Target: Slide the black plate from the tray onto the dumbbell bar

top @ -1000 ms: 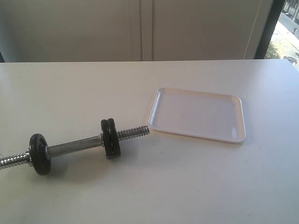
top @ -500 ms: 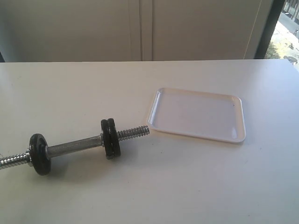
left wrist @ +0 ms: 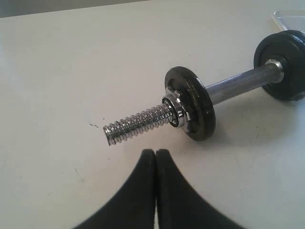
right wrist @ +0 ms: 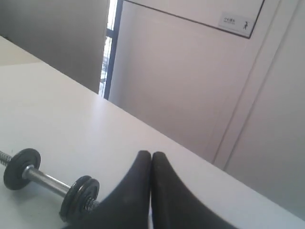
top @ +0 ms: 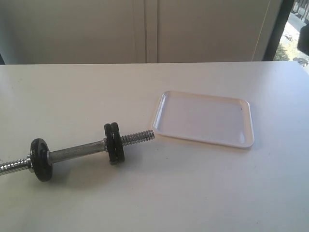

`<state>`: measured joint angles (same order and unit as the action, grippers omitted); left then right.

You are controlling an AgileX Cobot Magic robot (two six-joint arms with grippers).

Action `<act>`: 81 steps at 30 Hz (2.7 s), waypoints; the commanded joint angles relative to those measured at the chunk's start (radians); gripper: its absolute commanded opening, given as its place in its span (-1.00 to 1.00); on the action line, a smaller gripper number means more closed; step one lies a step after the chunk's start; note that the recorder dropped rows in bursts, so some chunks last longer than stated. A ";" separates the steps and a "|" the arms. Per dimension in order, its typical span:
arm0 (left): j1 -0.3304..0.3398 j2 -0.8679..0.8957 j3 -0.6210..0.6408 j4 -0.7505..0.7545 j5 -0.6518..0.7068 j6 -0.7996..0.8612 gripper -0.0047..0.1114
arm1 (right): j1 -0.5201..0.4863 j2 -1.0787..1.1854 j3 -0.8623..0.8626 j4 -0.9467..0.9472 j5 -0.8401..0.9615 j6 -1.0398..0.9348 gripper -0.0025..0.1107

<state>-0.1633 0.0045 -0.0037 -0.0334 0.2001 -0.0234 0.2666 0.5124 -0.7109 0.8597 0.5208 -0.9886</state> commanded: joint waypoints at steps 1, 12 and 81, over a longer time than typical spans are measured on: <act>0.001 -0.004 0.004 -0.005 -0.005 0.002 -0.92 | 0.012 -0.112 0.003 0.010 -0.001 -0.001 -0.96; 0.001 -0.004 0.004 -0.005 -0.005 0.002 -0.92 | 0.012 -0.431 0.003 0.010 -0.001 -0.001 -0.96; 0.001 -0.004 0.004 -0.005 -0.005 0.002 -0.92 | -0.188 -0.512 0.711 -0.915 -0.175 1.039 -0.96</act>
<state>-0.1633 0.0045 -0.0037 -0.0334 0.2001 -0.0211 0.1086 0.0043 -0.0057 -0.0580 0.3637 0.0410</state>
